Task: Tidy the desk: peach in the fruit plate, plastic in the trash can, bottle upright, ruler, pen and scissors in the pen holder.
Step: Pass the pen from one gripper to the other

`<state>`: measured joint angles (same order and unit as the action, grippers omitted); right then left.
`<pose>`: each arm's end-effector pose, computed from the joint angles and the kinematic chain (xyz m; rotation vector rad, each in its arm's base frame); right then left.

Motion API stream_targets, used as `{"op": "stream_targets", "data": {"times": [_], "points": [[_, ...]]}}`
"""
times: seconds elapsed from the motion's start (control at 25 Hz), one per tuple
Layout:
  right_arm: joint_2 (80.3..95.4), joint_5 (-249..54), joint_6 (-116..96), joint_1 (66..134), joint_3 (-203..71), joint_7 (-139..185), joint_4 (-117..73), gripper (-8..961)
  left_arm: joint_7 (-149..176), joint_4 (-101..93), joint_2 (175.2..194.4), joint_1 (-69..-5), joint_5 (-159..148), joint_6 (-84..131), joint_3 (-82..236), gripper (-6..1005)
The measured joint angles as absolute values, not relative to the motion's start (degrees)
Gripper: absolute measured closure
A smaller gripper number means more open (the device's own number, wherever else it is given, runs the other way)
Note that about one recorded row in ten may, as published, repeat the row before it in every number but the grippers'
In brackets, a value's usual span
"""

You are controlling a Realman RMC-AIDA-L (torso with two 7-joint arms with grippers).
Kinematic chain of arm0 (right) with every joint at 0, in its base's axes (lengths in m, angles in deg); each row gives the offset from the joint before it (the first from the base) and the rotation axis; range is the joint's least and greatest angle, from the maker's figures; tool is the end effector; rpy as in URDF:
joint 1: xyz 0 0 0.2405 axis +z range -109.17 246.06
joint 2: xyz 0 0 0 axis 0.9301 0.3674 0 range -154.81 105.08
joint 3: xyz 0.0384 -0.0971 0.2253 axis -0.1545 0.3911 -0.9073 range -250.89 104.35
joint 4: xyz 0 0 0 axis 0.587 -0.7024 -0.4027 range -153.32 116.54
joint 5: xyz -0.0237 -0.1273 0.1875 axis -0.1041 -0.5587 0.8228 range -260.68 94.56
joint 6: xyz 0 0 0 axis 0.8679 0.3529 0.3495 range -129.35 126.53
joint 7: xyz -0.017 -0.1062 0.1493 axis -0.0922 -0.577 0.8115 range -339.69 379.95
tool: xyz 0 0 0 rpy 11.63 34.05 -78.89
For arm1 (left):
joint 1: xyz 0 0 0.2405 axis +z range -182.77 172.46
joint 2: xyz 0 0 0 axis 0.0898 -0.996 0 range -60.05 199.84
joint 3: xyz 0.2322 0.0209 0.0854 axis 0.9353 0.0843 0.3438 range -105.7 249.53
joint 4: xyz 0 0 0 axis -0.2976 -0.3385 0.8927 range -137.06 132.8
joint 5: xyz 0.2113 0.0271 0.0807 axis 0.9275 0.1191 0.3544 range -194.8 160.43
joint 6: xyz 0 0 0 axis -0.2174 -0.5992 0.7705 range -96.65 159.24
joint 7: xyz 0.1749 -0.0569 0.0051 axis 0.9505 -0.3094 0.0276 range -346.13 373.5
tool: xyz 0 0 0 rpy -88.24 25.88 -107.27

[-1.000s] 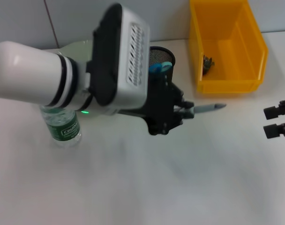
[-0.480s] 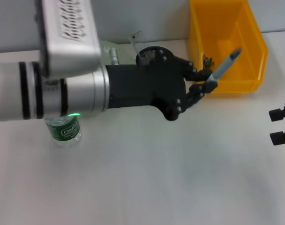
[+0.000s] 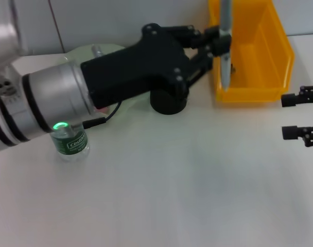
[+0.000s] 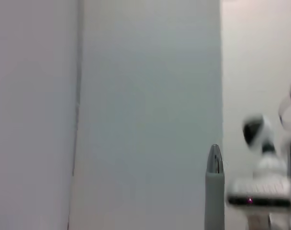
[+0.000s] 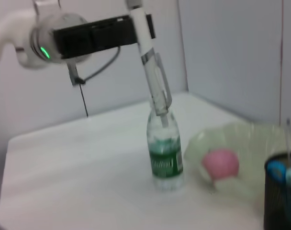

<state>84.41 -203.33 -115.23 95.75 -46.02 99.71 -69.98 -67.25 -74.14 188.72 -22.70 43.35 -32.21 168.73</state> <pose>0.2686 0.3191 0.0990 -2.8056 0.3723 0.6030 -0.0495 0.3308 -0.0462 -2.6233 -0.1660 -1.2724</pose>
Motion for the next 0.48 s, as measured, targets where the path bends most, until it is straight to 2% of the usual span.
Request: {"op": "stream_targets", "data": {"times": [0.12,0.48], "points": [[86.15,-201.28,-115.22,95.35,-48.47,94.3,-69.39,198,-63.63,-66.74,188.76,-22.66,32.12,-36.69,168.76,850],[88.41,-196.06,-115.21,94.0,-48.85,86.42,-65.61,198,-60.68,-49.41,189.0,-23.97,13.15,-46.79,169.23,847]]}}
